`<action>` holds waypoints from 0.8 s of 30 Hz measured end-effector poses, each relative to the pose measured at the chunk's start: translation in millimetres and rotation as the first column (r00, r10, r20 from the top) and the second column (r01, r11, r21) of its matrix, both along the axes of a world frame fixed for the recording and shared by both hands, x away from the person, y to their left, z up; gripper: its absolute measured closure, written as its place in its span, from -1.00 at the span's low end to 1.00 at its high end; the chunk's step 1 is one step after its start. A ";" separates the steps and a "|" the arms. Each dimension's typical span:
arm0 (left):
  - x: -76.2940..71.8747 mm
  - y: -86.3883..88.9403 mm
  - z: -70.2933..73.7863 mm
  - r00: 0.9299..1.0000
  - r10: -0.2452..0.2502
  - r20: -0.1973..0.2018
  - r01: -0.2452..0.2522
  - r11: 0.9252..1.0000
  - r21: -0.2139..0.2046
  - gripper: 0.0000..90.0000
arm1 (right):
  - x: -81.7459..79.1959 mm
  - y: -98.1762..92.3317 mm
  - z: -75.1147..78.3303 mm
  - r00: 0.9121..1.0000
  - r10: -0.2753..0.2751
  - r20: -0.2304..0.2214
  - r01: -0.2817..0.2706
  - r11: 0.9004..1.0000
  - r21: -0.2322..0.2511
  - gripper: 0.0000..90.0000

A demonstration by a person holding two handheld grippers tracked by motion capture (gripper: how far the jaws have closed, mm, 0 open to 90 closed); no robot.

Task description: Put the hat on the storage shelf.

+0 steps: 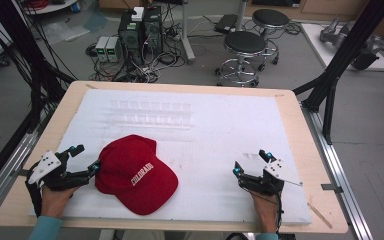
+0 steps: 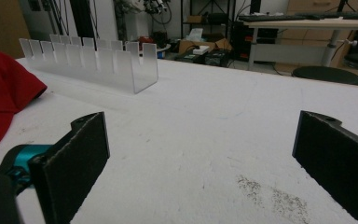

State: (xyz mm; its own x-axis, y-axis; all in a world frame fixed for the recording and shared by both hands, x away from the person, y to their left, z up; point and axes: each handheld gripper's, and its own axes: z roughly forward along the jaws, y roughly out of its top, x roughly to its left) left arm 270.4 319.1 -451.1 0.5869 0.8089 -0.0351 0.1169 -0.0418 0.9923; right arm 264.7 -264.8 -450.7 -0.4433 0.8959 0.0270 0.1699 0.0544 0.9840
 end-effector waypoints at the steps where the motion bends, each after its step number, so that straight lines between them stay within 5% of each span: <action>1: 0.2 0.0 0.0 1.000 0.001 -0.002 -0.001 1.000 -0.003 -0.69 | -0.1 -0.1 0.0 1.000 0.000 0.000 0.000 1.000 0.000 -0.94; 24: 3.6 3.4 0.5 0.999 -0.024 -0.028 0.023 0.999 -0.034 -0.69 | 0.5 0.6 0.1 1.000 -0.001 -0.005 0.001 1.000 -0.003 -0.94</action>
State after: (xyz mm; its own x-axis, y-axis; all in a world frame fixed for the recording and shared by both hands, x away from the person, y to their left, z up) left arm 274.0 322.5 -450.6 0.6045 0.7927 -0.0790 0.1444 -0.0116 0.9894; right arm 265.3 -264.1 -450.6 -0.4420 0.8966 0.0264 0.1748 0.0572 0.9829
